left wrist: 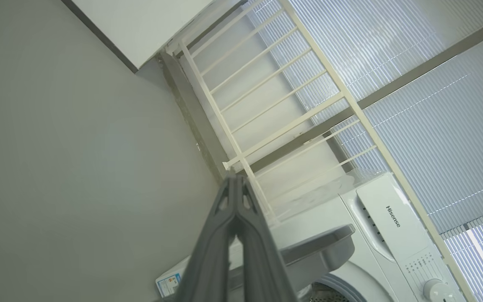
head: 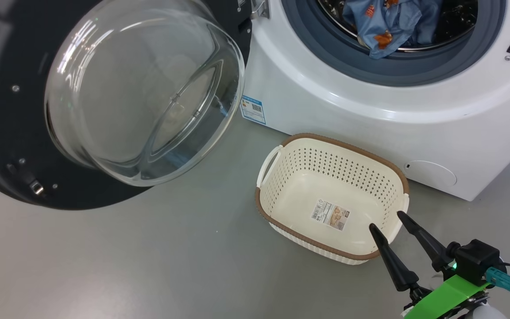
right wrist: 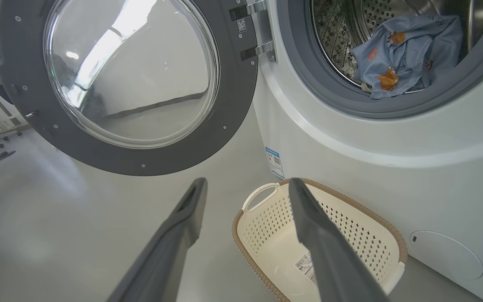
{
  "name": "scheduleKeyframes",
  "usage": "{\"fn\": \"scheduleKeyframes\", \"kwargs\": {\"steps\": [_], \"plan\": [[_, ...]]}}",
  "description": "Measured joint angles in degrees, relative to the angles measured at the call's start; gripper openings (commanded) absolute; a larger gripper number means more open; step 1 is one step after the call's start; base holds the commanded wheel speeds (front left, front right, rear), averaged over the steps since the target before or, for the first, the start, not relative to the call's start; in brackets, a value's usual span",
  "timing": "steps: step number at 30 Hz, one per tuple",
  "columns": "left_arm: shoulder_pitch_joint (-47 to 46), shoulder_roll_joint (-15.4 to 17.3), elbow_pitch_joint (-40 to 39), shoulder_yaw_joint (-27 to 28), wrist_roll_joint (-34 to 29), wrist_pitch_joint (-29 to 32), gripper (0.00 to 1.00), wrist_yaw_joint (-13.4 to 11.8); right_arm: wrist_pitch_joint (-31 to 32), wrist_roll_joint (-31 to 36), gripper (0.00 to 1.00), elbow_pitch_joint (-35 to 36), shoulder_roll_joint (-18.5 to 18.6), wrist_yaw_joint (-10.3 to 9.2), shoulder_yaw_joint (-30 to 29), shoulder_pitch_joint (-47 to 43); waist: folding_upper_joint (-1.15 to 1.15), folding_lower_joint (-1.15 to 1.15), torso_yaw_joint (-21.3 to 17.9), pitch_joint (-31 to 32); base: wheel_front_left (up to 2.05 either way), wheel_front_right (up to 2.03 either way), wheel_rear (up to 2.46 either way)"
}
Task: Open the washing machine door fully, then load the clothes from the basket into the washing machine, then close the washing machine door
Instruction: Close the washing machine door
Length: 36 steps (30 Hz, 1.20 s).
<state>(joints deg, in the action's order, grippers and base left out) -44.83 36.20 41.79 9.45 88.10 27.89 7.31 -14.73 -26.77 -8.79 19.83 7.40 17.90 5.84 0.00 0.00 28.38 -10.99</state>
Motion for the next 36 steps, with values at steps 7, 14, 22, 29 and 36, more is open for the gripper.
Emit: {"fn": "scheduleKeyframes", "kwargs": {"steps": [7,14,22,29,36], "plan": [[-0.76,0.18,4.41,-4.05,0.59,9.48,0.00,0.00,0.00,0.15,1.00,-0.01,0.15,0.00,0.19,0.04,0.00,0.00,-0.49,-0.46,0.00,0.00,0.00],[-2.71,-0.09,6.39,-5.25,0.60,11.40,0.00,0.00,0.00,0.40,1.00,0.01,0.55,0.00,0.69,0.36,0.00,0.00,-1.20,-1.45,0.00,0.00,0.00],[-2.71,-0.75,6.35,-6.02,1.25,14.90,0.00,0.00,0.00,0.41,1.00,-0.02,1.03,0.00,1.52,1.52,0.00,0.00,-2.30,-2.59,0.00,0.00,0.00],[-2.66,-0.59,5.15,-6.23,1.91,18.01,0.00,0.00,0.00,0.52,1.00,0.02,1.11,0.00,1.40,1.60,0.00,0.00,-2.53,-2.70,0.00,0.00,0.00],[-2.17,-0.25,2.32,-7.39,2.86,23.23,0.00,0.00,0.00,1.02,1.00,0.03,1.07,0.00,1.34,1.60,0.00,0.00,-2.26,-2.40,0.00,0.00,0.00]]}}
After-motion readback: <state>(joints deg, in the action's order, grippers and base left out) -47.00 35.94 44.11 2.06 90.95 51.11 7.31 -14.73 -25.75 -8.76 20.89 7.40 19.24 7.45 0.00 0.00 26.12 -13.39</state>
